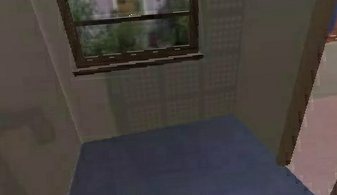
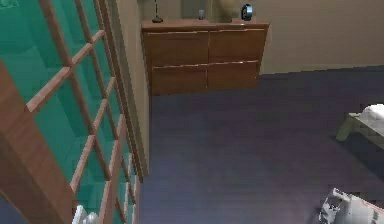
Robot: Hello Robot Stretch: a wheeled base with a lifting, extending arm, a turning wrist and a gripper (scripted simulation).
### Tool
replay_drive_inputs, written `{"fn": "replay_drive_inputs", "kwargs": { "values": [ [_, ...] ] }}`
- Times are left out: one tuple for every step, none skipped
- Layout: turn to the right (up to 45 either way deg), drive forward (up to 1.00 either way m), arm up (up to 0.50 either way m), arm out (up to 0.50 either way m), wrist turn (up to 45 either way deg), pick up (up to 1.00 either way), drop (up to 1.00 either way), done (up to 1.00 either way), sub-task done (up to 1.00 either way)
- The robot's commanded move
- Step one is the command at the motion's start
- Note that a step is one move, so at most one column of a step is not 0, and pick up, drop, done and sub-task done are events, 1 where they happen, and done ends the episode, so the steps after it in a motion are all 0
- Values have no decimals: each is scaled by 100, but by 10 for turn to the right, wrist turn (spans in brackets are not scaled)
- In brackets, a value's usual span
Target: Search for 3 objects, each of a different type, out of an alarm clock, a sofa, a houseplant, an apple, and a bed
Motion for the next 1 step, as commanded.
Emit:
{"fn": "replay_drive_inputs", "kwargs": {
  "values": [
    [120, 0, 0, 0, 0, 0, 0, 0, 0]
  ]
}}
